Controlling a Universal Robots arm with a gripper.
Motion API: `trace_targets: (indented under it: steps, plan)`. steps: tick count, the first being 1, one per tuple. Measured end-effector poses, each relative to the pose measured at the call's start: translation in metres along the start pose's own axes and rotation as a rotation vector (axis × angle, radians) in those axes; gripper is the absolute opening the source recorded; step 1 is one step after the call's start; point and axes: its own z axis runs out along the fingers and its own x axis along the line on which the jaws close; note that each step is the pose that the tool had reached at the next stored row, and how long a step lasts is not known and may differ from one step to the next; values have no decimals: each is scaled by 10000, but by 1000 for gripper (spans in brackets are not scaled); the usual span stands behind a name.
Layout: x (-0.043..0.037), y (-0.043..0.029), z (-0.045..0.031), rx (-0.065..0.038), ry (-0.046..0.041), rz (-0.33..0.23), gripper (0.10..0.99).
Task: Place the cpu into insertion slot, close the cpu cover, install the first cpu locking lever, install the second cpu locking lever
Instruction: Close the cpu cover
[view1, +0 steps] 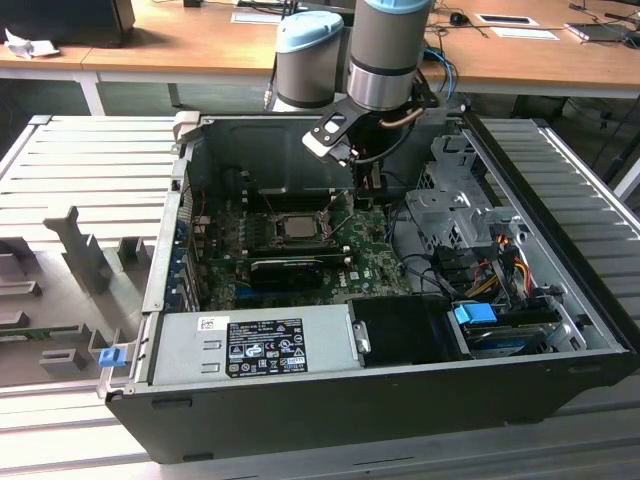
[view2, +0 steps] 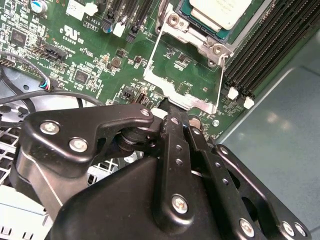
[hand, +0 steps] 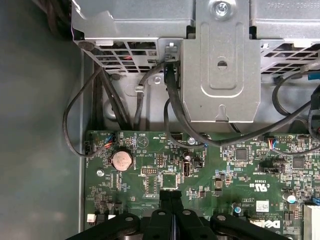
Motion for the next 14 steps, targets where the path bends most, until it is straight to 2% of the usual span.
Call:
trace_targets:
  steps: [14]
  plan:
    - [1, -58, -7, 0, 1, 0, 106]
